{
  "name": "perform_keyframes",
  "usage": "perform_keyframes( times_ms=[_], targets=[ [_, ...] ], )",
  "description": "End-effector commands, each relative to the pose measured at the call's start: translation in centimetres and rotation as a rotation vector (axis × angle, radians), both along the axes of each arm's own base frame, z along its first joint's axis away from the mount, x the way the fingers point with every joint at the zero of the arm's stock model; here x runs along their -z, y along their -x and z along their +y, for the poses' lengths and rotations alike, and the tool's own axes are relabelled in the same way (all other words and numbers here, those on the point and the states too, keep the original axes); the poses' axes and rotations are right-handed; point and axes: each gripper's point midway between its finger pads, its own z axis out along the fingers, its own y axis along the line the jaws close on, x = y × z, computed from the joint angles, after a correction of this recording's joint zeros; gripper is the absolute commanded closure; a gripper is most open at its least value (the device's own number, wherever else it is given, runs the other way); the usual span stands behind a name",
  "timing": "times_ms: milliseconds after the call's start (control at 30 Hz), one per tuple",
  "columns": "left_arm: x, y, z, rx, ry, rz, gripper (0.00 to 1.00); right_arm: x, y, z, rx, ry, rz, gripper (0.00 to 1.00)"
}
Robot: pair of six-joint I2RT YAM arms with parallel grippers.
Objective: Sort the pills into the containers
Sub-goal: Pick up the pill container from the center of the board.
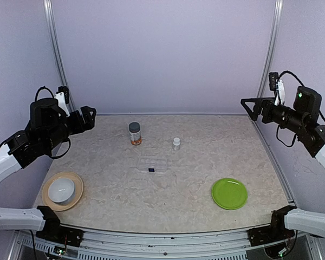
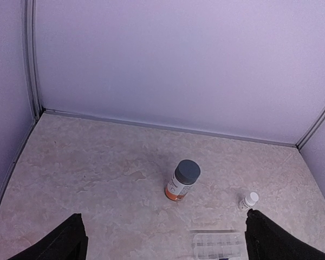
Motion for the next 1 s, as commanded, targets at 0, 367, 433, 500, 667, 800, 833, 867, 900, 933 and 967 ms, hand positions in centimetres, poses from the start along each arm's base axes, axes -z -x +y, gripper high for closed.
perform_keyframes(
  times_ms=[0, 367, 433, 500, 667, 800, 833, 867, 900, 933, 967],
  targets=[
    [-0.5, 0.2, 0.0, -0.01, 0.018, 0.008, 0.01, 0.1, 1.1, 1.2, -0.078, 0.025, -0.005, 0.0],
    [-0.1, 0.6, 0.5, -0.033, 0.059, 0.021, 0.01, 3.4, 0.5, 1.7, -0.098, 0.038, 0.092, 0.0],
    [0.6, 0.6, 0.6, -0.052, 0.069, 0.049, 0.01, 4.4, 0.1, 1.7, -0.09, 0.038, 0.125, 0.0],
    [1.5, 0.5, 0.7, -0.071, 0.08, 0.081, 0.01, 5.5, -0.4, 1.9, -0.093, 0.039, 0.164, 0.0],
    [3.9, 0.4, 0.8, -0.103, 0.097, 0.147, 0.01, 8.3, -1.4, 2.6, -0.114, 0.036, 0.258, 0.0],
    [5.1, 0.4, 1.1, -0.127, 0.105, 0.163, 0.01, 10.4, -2.1, 3.0, -0.108, 0.052, 0.314, 0.0],
    [5.2, 0.4, 1.1, -0.129, 0.107, 0.163, 0.01, 11.0, -2.2, 3.0, -0.102, 0.059, 0.327, 0.0],
    [5.5, 0.4, 1.1, -0.131, 0.108, 0.166, 0.01, 11.5, -2.3, 3.2, -0.098, 0.069, 0.341, 0.0],
    [5.7, 0.4, 1.1, -0.134, 0.11, 0.17, 0.01, 12.2, -2.3, 3.3, -0.093, 0.082, 0.356, 0.0],
    [6.1, 0.3, 1.1, -0.134, 0.108, 0.174, 0.01, 12.7, -2.4, 3.5, -0.09, 0.095, 0.367, 0.0],
    [6.3, 0.3, 0.9, -0.131, 0.112, 0.177, 0.01, 13.2, -2.5, 3.7, -0.088, 0.108, 0.377, 0.0]
  ],
)
